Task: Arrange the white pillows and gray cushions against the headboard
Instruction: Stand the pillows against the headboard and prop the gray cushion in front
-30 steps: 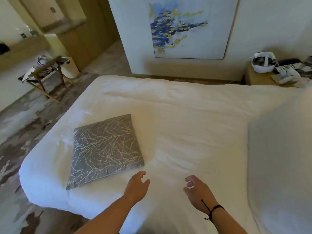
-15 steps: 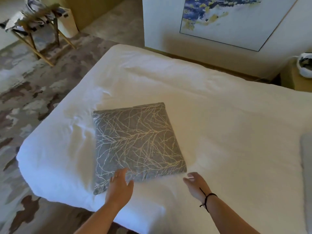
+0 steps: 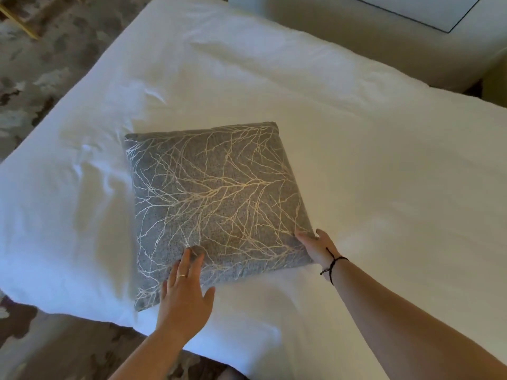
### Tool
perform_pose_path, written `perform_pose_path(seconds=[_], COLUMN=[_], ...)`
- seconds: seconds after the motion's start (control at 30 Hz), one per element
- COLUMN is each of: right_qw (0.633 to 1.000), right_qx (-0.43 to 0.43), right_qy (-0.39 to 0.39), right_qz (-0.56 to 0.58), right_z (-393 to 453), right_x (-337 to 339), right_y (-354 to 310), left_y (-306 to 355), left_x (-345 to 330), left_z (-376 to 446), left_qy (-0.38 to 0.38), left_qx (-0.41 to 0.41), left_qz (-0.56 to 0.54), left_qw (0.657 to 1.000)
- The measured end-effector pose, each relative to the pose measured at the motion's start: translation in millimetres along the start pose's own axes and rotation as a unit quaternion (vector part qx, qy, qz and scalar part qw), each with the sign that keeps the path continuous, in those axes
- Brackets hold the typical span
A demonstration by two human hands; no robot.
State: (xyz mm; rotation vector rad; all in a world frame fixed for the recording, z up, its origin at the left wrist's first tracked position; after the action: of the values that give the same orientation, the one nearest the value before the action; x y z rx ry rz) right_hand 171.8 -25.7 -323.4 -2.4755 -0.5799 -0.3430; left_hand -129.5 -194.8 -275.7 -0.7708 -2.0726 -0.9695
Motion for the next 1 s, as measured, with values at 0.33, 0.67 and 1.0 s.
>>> perform_pose_path(seconds=[0.33, 0.67, 1.0], right_qw=[0.995, 0.972, 0.933], right_qx=[0.068, 0.185, 0.255], right_qy=[0.041, 0.110, 0.250], right_qz=[0.060, 0.097, 0.036], right_z=[-58.0, -212.0, -322.9], right_x=[21.5, 158.9, 357.6], right_y=[-47.1, -79.8, -28.6], left_y=[52.1, 224.5, 449.5], left_x=[21.8, 8.4, -41.1], left_z=[6.3, -41.0, -136.2], left_qy=[0.037, -0.012, -0.070], left_qx=[-0.091, -0.168, -0.322], left_qz=[0.122, -0.007, -0.092], left_qw=[0.988, 0.986, 0.940])
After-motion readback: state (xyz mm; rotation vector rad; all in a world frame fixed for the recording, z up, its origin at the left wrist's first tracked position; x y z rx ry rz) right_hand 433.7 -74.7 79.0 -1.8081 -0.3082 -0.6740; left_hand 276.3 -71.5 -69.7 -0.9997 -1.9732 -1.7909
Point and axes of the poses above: each hand's wrist, its own z-axis towards the middle knuckle, its own x-axis out of the back of the hand, y = z × x, the point moved 10 cm from there along z, towards the middle knuckle
